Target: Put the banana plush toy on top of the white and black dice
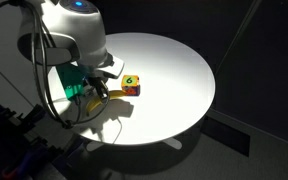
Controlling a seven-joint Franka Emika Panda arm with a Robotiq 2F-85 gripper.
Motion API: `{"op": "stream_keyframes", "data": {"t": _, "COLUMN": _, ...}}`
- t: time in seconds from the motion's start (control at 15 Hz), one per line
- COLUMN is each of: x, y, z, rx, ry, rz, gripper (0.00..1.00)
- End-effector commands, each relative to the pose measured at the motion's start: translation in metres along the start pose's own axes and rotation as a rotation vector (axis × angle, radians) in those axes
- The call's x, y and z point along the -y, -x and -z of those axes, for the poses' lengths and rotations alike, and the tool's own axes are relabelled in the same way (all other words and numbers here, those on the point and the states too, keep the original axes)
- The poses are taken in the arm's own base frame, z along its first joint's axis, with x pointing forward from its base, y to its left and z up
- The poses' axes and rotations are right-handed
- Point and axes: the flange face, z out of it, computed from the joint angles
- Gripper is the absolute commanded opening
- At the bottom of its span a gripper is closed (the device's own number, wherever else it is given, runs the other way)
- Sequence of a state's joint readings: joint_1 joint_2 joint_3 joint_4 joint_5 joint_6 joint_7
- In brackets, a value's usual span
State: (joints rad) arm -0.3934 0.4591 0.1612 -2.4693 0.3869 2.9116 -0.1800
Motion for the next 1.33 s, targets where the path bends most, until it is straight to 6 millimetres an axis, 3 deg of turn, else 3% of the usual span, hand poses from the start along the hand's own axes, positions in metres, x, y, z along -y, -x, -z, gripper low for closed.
{"op": "stream_keyframes", "data": {"t": 0.0, "x": 0.029, "y": 0.023, "z": 0.008, "rx": 0.007, "ry": 0.01, "rz": 0.033, "gripper": 0.16}}
{"op": "stream_keyframes", "data": {"t": 0.73, "x": 0.125, "y": 0.092, "z": 0.019, "rx": -0.026, "ry": 0.051, "rz": 0.166, "gripper": 0.16}}
{"op": "stream_keyframes", "data": {"t": 1.0, "x": 0.155, "y": 0.097, "z": 0.026, "rx": -0.038, "ry": 0.023, "rz": 0.196, "gripper": 0.16}}
{"op": "stream_keyframes", "data": {"t": 1.27, "x": 0.175, "y": 0.089, "z": 0.034, "rx": -0.066, "ry": -0.01, "rz": 0.22, "gripper": 0.16}}
